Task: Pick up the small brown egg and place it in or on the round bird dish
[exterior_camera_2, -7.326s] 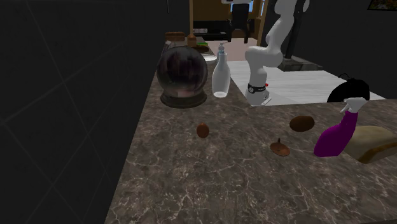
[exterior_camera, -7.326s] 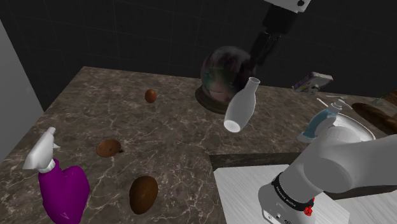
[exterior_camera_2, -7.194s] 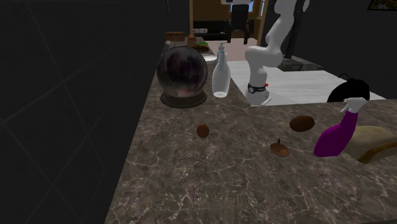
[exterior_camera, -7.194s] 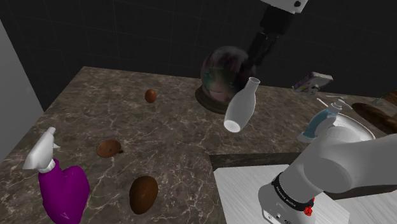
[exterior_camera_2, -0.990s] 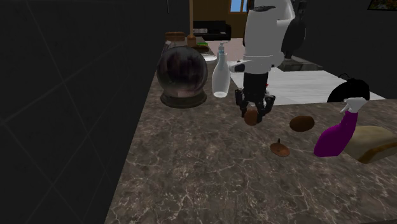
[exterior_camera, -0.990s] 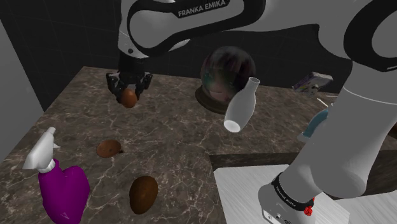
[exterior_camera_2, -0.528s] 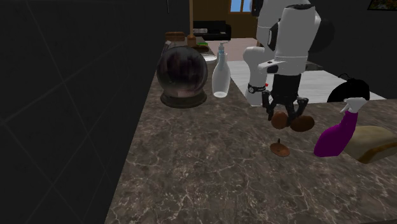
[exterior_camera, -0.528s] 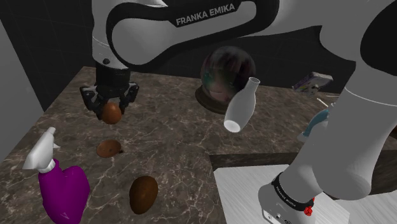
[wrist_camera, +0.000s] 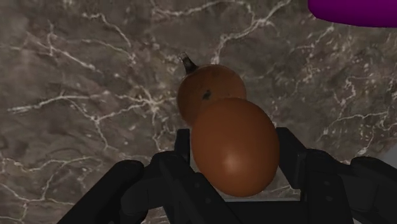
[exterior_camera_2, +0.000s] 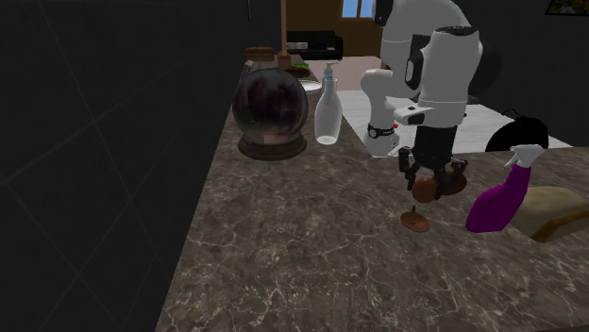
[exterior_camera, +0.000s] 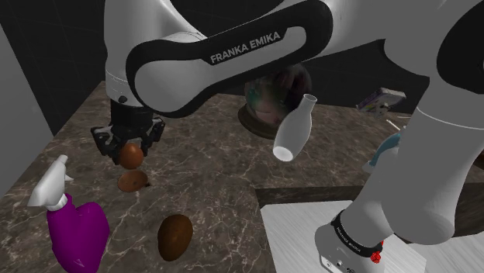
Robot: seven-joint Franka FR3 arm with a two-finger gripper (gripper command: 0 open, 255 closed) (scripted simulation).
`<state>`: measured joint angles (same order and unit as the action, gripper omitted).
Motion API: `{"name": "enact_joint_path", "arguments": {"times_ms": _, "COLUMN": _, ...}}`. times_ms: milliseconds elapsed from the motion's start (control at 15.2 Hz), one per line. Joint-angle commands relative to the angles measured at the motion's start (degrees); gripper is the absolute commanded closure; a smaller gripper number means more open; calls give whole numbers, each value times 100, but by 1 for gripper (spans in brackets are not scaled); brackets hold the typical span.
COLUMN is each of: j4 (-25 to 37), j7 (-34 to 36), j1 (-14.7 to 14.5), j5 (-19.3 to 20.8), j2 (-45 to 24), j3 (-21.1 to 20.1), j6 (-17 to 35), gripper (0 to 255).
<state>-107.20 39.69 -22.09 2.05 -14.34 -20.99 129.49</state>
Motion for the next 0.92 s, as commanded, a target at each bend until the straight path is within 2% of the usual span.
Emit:
{"name": "enact_joint_path", "arguments": {"times_ms": 0, "j4": -81, "j7": 5, "j1": -3, "j5": 27, "j2": -62, "j3": 12, "j6": 142, "gripper": 255}}
{"name": "enact_joint_path", "arguments": {"times_ms": 396, "j4": -284, "j7": 57, "j1": -38, "j5": 133, "j2": -294, "j3": 52, "j6": 564, "gripper": 255}}
{"name": "enact_joint_path", "arguments": {"times_ms": 858, "j4": -284, "j7": 57, "j1": -38, "j5": 133, "j2": -294, "j3": 53, "j6": 564, "gripper": 255}}
